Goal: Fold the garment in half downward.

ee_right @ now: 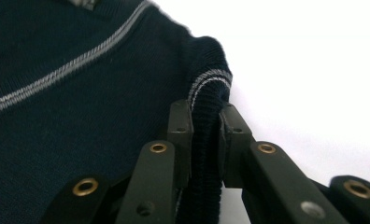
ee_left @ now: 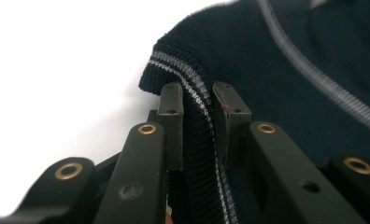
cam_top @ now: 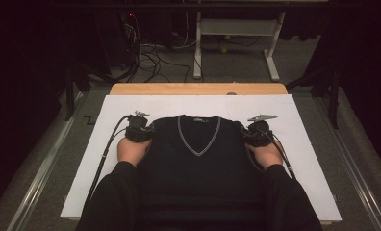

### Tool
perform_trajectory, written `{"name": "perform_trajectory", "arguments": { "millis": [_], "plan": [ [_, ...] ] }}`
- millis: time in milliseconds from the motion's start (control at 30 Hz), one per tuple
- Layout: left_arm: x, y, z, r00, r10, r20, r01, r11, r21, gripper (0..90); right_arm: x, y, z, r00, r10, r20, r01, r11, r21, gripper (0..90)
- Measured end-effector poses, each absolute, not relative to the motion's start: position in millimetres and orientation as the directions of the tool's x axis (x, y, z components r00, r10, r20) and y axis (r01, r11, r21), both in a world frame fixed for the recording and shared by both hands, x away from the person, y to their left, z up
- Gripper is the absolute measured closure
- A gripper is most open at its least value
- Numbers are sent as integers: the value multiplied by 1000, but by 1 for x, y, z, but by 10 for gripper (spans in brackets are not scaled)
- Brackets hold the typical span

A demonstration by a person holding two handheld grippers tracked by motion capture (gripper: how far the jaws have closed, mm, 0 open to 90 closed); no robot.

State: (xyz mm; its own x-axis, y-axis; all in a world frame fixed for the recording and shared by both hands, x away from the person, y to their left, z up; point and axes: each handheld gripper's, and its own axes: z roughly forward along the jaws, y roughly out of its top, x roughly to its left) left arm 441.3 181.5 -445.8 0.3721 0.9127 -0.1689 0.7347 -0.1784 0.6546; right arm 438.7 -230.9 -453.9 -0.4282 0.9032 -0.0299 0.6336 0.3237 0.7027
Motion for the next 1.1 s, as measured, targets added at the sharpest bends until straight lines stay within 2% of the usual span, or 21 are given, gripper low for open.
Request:
{"name": "perform_trajectory", "arguments": {
  "millis": [300, 500, 767, 933, 1100],
  "plan": [
    [438, 183, -402, 409, 905, -119, 615, -177, 768, 715, 435, -243, -412, -412, 908, -72, 522, 300, 799, 791],
    [438, 190, -379, 400, 908, -124, 575, -144, 806, 715, 435, -245, -387, -402, 911, -96, 451, 288, 845, 789],
    [434, 195, -347, 414, 906, -84, 501, -150, 852, 715, 433, -244, -354, -393, 910, -132, 374, 290, 881, 789],
    [432, 197, -336, 412, 909, -66, 472, -151, 869, 714, 432, -243, -337, -391, 911, -131, 343, 277, 897, 789],
    [431, 199, -342, 421, 905, -69, 485, -160, 860, 714, 430, -240, -334, -401, 907, -132, 338, 280, 898, 788]
  ]
}}
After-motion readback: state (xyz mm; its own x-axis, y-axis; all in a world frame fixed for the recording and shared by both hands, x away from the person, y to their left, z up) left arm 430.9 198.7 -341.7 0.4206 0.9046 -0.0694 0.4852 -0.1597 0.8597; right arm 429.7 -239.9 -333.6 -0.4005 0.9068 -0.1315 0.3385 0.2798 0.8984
